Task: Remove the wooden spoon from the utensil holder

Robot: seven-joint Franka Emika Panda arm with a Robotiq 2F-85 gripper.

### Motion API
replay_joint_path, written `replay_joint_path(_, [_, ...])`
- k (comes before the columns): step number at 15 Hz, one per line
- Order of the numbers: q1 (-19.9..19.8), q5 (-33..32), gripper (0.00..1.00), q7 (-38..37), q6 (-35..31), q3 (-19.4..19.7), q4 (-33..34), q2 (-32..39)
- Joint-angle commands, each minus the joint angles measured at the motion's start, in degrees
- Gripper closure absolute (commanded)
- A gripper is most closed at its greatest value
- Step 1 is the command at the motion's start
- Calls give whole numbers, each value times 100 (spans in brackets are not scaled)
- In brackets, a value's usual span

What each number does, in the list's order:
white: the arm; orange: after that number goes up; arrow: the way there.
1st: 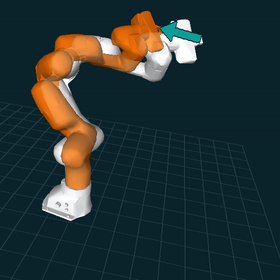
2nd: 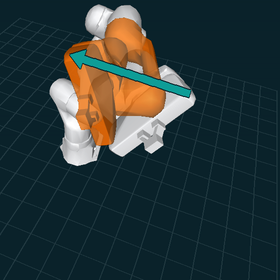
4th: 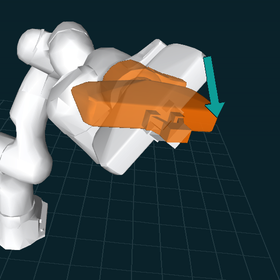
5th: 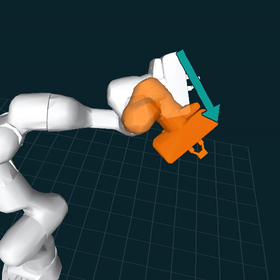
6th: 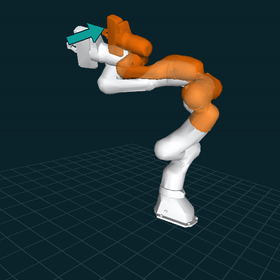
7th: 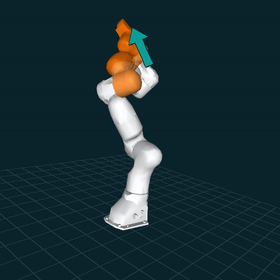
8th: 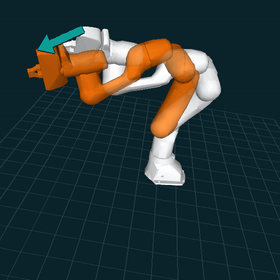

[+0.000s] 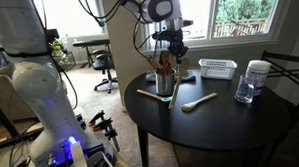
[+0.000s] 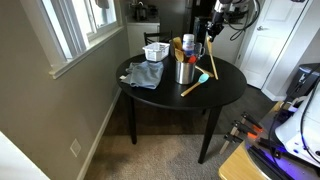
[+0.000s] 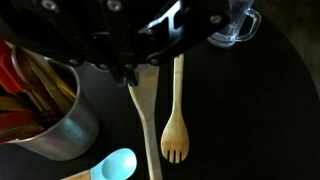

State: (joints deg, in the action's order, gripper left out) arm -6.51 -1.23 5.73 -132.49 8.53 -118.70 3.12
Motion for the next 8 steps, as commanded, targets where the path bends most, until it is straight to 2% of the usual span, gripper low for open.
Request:
replay_joint_path(1, [-239, 689, 95, 287, 449, 35, 583, 563])
replay_joint_path(5, [-466, 1101, 95, 276, 790, 15, 975, 954])
replay_joint_path(6, [-487, 1102, 70, 215, 848, 13, 1053, 1033])
replay_joint_path(8, [-501, 1026, 64, 135, 927, 10, 1166, 1129])
